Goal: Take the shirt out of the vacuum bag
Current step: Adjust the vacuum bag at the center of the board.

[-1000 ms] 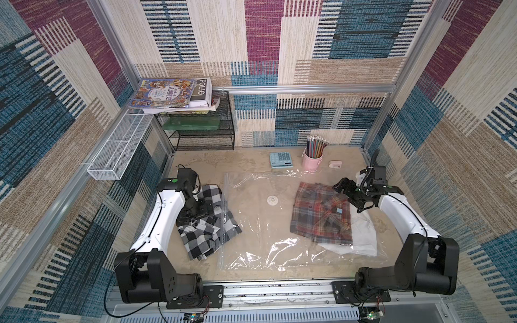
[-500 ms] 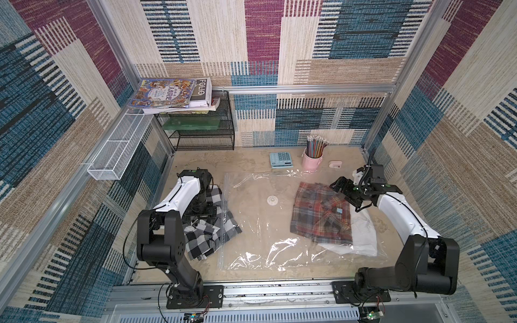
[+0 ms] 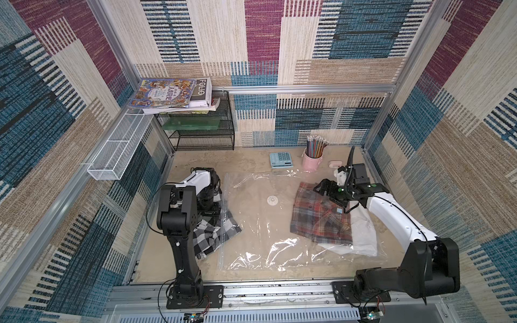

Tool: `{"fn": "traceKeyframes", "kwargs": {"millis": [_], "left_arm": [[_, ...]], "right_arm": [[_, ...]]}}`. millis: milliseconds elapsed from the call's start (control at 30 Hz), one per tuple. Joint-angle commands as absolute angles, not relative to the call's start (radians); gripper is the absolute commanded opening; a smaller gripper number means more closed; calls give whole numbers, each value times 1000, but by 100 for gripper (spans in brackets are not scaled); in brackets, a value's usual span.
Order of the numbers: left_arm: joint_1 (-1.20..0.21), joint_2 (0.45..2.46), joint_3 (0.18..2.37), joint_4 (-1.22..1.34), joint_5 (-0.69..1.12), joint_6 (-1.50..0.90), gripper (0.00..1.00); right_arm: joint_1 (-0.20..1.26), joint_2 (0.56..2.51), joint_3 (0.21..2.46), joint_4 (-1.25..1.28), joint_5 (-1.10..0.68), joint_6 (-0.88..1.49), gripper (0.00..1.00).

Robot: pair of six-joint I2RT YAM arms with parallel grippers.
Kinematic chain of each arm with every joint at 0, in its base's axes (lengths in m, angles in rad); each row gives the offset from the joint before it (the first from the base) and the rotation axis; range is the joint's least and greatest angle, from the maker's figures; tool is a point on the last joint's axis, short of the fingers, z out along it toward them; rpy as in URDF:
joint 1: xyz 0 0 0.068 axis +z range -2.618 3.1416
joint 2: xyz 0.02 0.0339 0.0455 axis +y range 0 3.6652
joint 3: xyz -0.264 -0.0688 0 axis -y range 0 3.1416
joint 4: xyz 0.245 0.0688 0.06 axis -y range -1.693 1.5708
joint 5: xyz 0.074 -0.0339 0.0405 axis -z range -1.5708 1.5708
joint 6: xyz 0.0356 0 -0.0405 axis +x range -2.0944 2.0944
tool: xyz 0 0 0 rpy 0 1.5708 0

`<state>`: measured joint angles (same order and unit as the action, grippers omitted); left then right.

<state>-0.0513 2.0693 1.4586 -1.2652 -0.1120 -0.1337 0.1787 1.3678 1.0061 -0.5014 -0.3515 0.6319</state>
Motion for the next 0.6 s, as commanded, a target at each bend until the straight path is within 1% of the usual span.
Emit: {"fn": "traceKeyframes", "kwargs": {"millis": [0, 100, 200, 333, 400, 500, 567], "left_arm": [[-29, 2121, 1501, -1210, -105, -138, 80], [3, 2135, 1531, -1208, -74, -147, 78], [9, 2135, 1519, -1204, -68, -142, 78], [28, 2120, 1469, -1177, -27, -149, 78], [38, 2109, 1449, -1166, -12, -158, 78], [64, 2094, 1430, -1157, 14, -168, 78], [82, 2086, 1427, -1155, 30, -171, 78]], "right_arm": [[283, 1388, 1025, -472, -346, 679, 96], [433, 1472, 1115, -453, -341, 684, 96], [579, 1623, 1299, -458, -335, 684, 96], [732, 1917, 1697, -572, -325, 643, 96], [787, 2101, 1977, -711, -295, 610, 96], [816, 2318, 2300, -863, -315, 619, 97], [837, 2403, 2424, -898, -325, 621, 98]]}}
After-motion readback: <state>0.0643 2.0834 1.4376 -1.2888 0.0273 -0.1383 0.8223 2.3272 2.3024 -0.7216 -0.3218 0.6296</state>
